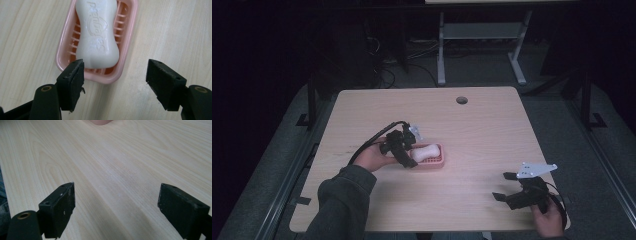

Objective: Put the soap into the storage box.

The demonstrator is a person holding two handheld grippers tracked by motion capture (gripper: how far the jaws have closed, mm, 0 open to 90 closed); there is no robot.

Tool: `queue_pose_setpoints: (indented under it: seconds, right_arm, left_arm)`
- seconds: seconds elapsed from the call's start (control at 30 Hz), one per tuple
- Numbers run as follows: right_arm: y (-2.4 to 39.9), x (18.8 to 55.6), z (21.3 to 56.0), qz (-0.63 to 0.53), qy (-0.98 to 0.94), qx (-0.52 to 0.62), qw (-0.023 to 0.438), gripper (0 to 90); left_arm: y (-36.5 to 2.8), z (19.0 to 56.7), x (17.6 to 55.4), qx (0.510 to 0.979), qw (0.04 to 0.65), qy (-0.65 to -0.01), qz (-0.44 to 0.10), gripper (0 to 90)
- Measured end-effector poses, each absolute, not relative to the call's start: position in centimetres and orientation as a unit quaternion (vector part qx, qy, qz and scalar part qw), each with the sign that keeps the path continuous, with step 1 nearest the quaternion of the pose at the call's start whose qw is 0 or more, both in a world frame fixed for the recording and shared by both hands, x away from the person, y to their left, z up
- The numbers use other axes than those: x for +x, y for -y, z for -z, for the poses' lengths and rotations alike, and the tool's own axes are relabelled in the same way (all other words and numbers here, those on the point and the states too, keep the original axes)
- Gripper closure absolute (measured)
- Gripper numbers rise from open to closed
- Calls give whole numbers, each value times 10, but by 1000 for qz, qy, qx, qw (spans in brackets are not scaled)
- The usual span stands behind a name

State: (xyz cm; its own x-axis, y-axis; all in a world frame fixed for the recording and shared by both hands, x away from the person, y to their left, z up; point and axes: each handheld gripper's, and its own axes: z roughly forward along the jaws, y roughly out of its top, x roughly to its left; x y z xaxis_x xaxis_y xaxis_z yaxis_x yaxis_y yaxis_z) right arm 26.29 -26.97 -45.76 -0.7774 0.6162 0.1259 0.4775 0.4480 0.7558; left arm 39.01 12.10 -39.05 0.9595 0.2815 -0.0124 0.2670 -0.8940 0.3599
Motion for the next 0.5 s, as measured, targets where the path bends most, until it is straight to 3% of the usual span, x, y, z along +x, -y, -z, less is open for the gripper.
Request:
queue_pose_setpoints:
  seconds: [0.5]
  right_arm:
    - [271,262,458,-411,-845,331,87,142]
  left_arm:
    - [-133,389,377,971,191,-145,-25,305]
